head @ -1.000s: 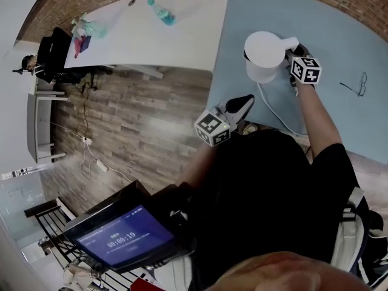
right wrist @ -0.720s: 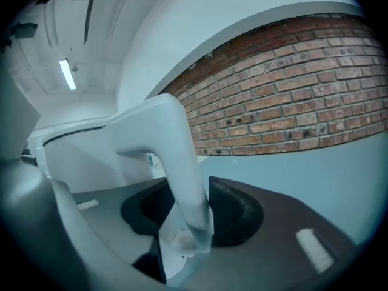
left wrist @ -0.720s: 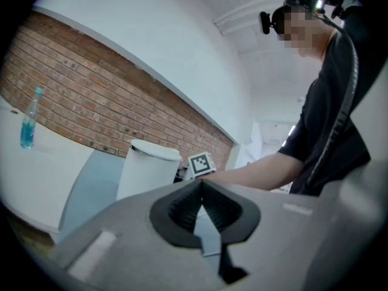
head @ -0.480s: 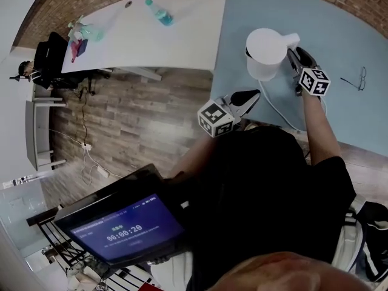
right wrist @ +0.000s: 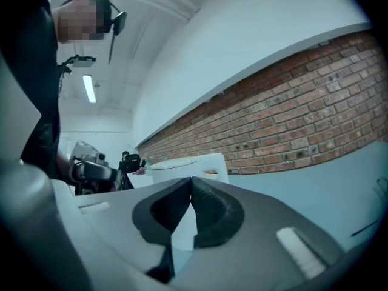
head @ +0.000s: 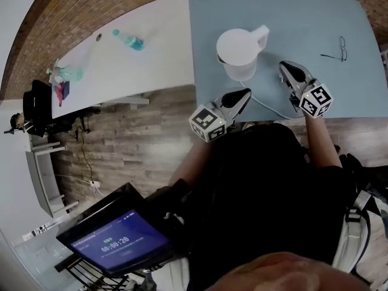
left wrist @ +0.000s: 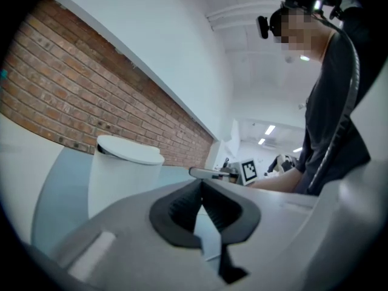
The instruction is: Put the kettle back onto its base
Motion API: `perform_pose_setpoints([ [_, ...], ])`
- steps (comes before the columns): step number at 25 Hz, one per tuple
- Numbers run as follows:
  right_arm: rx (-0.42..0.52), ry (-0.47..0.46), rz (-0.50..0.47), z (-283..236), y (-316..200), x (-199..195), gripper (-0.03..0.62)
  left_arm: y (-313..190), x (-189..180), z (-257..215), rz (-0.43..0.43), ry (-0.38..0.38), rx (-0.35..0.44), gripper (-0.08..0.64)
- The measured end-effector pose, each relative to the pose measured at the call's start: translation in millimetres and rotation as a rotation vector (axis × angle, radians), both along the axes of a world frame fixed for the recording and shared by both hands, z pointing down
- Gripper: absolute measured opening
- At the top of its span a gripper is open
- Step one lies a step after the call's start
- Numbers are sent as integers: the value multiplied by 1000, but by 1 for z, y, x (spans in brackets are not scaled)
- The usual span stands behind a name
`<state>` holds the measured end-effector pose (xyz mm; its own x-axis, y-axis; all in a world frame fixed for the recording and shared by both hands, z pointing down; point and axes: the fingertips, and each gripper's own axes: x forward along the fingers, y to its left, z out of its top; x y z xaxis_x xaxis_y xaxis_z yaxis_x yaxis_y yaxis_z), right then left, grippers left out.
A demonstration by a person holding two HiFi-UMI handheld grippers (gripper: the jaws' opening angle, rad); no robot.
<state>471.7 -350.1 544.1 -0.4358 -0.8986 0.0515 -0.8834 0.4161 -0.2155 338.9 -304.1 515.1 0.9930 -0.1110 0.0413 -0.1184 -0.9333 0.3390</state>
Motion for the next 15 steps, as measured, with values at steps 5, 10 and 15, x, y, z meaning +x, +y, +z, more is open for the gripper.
perform_pose_setpoints([
  [5,15,136,-30,-5,44,-10,3,3,10,9,53,2,-6,2],
  [10,29,81,8,-15,63,-11,3,3,21,14,100,-7,-8,3],
  [15,11,75,-8,-6,57,-14,3,-8,22,13,94,-12,-6,3],
])
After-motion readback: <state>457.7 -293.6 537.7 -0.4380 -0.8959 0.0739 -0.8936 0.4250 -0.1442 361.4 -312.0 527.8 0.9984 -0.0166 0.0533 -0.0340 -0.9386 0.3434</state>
